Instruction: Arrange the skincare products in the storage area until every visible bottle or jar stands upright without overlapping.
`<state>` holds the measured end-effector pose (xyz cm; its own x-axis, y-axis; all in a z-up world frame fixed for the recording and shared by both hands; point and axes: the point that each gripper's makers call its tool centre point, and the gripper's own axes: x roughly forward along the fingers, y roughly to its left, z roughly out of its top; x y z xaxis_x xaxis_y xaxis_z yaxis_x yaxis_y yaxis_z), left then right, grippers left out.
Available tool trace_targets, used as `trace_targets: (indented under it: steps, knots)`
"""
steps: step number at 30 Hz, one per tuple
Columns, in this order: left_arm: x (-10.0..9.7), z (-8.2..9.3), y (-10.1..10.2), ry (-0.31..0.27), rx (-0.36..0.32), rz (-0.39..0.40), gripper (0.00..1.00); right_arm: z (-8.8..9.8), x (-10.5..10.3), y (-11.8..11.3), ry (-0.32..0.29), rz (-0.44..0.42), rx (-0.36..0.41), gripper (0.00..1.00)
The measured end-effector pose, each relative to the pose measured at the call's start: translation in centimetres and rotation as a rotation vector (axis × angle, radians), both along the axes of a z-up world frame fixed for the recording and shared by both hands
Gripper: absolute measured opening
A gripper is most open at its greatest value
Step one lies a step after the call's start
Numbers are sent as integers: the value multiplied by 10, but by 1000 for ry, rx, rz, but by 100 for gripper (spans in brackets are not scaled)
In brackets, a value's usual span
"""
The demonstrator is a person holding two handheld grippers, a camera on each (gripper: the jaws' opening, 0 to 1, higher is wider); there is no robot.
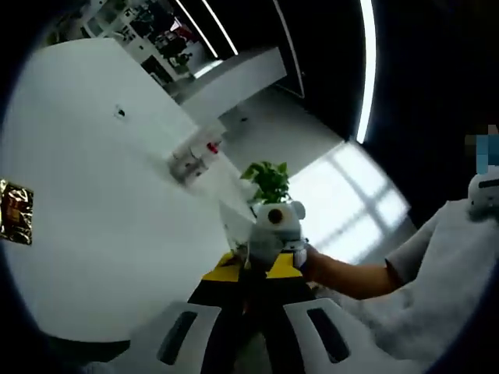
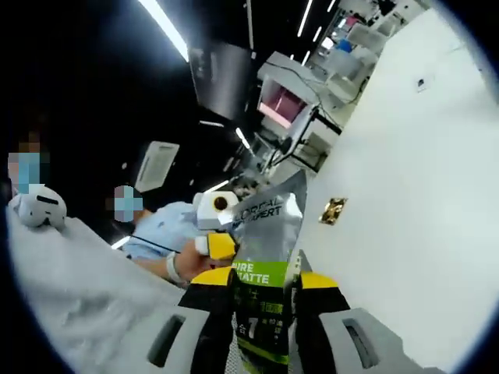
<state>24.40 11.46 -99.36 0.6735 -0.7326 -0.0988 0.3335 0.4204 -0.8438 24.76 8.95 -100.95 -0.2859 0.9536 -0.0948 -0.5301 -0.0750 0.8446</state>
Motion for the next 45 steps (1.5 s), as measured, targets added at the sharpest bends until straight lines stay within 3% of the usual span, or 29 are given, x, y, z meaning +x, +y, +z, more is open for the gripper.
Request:
trace_targets:
  steps: [6,7,8,10,16,20,24,28,32,35,37,39,42,45]
  knots:
    - [1,-4,0,20,0,9,1,5,4,-6,46,-14,20,1]
    - [2,-4,1,26,-2,14,2,8,3,-6,76,-18,40,0]
    - [2,-5,2,34,-7,19,2,14,2,-6,109,-15,68,0]
    - [5,-3,5,29,-22,39,1,9,6,-5,101,-50,62,0]
    - [12,4,14,0,-49,101,1,14,10,1,197,-121,131,0]
    - [14,8,16,-12,-52,121,6,16,12,4,220,-148,148,0]
    - [15,14,15,-39,-70,120,15,21,15,7,246,-175,184,0]
    - [12,11,6,-39,-50,81,14,34,20,10,298,-207,256,0]
    - [9,9,3,-30,-38,59,9,33,23,17,277,-196,241,0]
    - [8,13,9,-5,-103,67,1,32,24,19,266,-192,233,0]
    - [7,11,11,-18,-75,69,0,32,23,21,243,-182,221,0]
    - [8,9,14,-37,-29,85,0,30,23,23,181,-186,211,0]
    - [9,16,16,-51,-46,98,0,35,22,24,178,-180,225,0]
    - [10,19,18,-63,-61,109,0,25,10,25,106,-119,169,9]
